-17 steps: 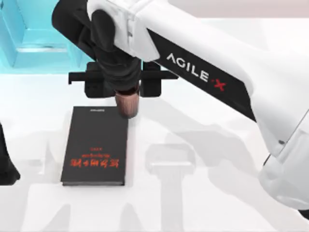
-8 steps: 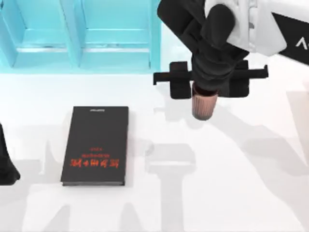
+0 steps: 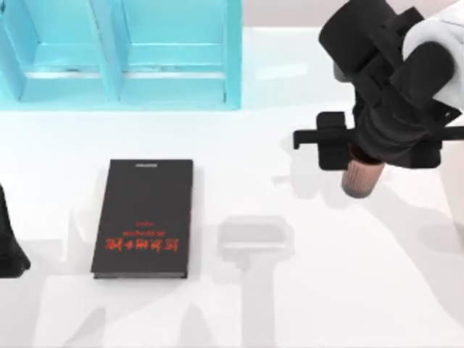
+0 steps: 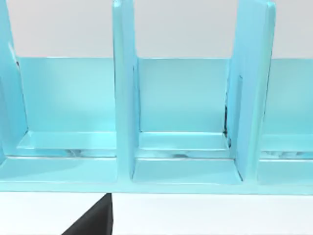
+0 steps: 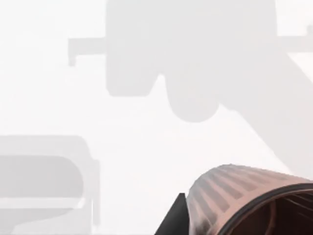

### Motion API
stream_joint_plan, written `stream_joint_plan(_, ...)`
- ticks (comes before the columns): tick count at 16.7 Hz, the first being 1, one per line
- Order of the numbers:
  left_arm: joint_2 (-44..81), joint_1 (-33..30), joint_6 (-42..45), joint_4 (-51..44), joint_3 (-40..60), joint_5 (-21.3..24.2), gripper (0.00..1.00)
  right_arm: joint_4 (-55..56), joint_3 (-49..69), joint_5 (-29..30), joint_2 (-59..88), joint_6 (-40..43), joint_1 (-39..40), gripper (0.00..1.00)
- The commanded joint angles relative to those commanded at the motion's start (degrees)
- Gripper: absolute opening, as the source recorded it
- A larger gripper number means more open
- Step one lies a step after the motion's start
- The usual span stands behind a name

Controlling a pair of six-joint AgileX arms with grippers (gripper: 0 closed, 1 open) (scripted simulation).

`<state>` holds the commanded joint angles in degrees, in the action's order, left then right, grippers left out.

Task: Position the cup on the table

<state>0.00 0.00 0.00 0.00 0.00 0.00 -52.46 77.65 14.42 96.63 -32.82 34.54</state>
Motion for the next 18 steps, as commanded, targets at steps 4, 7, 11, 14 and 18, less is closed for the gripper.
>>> stream_joint_plan(4, 0.0, 0.0, 0.0, 0.0, 0.0, 0.0, 1.0, -0.1, 0.1, 0.1, 0.3, -0.1, 0.3, 0.0)
stream_joint_plan(7, 0.0, 0.0, 0.0, 0.0, 0.0, 0.0, 1.0, 2.2, -1.1, -0.1, 1.0, 0.0, -0.1, 0.0)
stream_joint_plan(11, 0.0, 0.0, 0.0, 0.0, 0.0, 0.0, 1.0, 10.0, -5.2, -0.4, 3.8, 0.9, -1.2, 0.0)
stream_joint_plan(14, 0.0, 0.0, 0.0, 0.0, 0.0, 0.0, 1.0, 13.8, -7.7, -0.5, 5.6, 1.6, -1.7, 0.0)
stream_joint_plan(18, 0.0, 0.0, 0.0, 0.0, 0.0, 0.0, 1.0, 13.9, -7.8, -0.5, 5.7, 1.6, -1.7, 0.0)
